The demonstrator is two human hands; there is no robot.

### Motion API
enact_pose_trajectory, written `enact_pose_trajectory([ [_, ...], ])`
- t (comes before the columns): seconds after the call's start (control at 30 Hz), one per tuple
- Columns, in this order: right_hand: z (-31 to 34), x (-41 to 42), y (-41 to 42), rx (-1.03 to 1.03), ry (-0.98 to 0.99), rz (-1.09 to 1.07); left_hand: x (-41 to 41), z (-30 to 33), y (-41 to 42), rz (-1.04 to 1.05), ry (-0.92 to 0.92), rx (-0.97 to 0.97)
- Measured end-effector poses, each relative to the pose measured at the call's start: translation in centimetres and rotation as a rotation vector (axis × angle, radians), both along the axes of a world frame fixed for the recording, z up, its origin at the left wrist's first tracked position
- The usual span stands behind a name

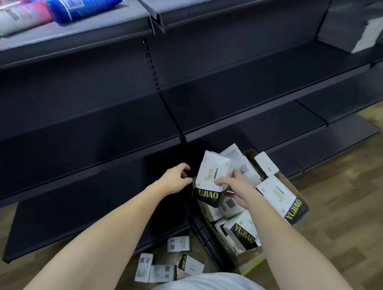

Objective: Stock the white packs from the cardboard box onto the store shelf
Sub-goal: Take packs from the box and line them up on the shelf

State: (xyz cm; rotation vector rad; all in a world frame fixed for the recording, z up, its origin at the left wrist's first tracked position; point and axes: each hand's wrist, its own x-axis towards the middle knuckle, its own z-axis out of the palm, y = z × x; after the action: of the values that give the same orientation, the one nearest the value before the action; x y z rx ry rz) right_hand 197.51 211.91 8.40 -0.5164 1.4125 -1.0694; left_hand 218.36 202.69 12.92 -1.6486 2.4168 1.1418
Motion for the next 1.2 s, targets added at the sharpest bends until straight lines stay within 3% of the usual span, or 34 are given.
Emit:
enact_pose_trajectory([
  [0.23,1.8,-0.2,-0.6,-0.099,-0.286,0.061,-1.5,3.1,-0.5,0.015,0.239,0.192],
  [0.4,3.2,-0.3,-1.0,-0.140,-0.260,0.130,-2.1,3.7,-1.0,0.069,0.372,0.192],
  [0.53,3.8,-0.8,-1.7,-0.089,-0.077,0.211,-2.2,4.0,-1.4,0.114,0.381,0.122],
  [0.83,5.8,-1.1,-4.9,0.022,0.486,0.340,2.9,5.1,-3.7,0.170,0.193,-0.049],
  [0.97,8.2,0.8,-7.6,-0.034,0.848,0.512,6.4,6.8,-4.5,0.201,0.116,-0.117],
  [1.2,13.7,8.3,-14.1,-0.200,1.186,0.702,13.8,10.5,-7.1,0.279,0.077,-0.232],
])
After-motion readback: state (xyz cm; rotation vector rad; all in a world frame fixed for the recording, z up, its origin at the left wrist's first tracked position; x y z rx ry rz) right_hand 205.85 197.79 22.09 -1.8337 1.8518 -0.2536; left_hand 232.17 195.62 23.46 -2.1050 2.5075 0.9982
